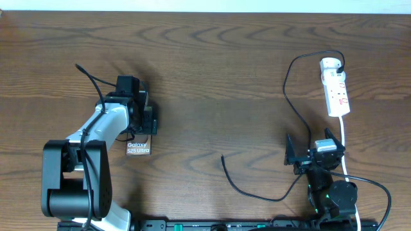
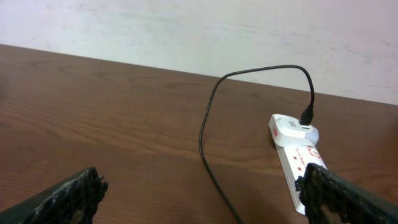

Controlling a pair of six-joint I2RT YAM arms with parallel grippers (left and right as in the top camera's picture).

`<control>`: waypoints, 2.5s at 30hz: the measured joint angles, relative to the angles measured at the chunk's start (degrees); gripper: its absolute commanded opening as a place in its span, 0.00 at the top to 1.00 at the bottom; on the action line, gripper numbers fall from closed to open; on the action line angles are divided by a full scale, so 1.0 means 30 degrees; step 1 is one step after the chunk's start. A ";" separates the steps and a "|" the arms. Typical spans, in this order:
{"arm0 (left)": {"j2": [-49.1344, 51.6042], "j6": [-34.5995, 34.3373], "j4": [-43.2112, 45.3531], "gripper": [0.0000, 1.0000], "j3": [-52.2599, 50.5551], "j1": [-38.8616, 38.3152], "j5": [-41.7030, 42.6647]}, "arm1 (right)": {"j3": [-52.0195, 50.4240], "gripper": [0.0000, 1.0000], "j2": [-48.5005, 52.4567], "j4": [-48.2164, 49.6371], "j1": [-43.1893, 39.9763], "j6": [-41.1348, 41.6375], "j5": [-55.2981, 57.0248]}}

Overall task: Plug charger to phone and switch on socket
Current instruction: 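Lower the left gripper and close it on the phone's top edge, then lift the phone with the left gripper and turn it toward center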

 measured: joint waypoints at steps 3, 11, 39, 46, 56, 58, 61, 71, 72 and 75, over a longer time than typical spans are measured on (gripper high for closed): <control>0.0000 0.0007 -0.0007 0.20 0.0000 0.0000 0.0000 | 0.0000 0.01 0.0000 0.0000 0.0000 -0.0007 0.0000; 0.0000 0.0007 -0.0007 0.28 0.0000 0.0000 0.0022 | 0.0007 0.01 0.0000 0.0000 0.0000 -0.0007 0.0000; -0.0007 0.0000 -0.0015 0.93 0.0000 0.0000 0.0022 | 0.0007 0.01 0.0000 -0.0007 0.0000 0.0000 0.0000; -0.0007 0.0000 -0.0015 0.92 0.0000 0.0000 0.0022 | 0.0000 0.01 0.0000 0.0000 0.0000 0.0000 0.0000; -0.0015 -0.0007 -0.0029 0.92 0.0000 0.0000 0.0022 | 0.0007 0.01 0.0000 -0.0007 0.0000 0.0000 0.0000; -0.0036 -0.0007 -0.0044 0.92 0.0007 0.0000 0.0022 | 0.0007 0.01 0.0000 -0.0007 0.0000 0.0000 0.0000; -0.0095 -0.0007 -0.0080 0.92 0.0022 0.0000 0.0036 | 0.0007 0.01 0.0000 0.0000 0.0000 0.0000 0.0000; -0.3869 -0.0699 -0.0029 0.92 0.0168 0.0000 0.0204 | 0.0007 0.01 0.0000 0.0000 0.0000 -0.0007 0.0000; -0.4422 -0.0998 -0.0015 0.93 0.0204 0.0000 0.0240 | 0.0007 0.01 0.0000 -0.0007 0.0000 0.0000 0.0000; -0.5778 -0.2047 -0.0044 0.93 0.0233 0.0000 0.0255 | 0.0007 0.01 0.0000 0.0000 0.0000 -0.0007 0.0000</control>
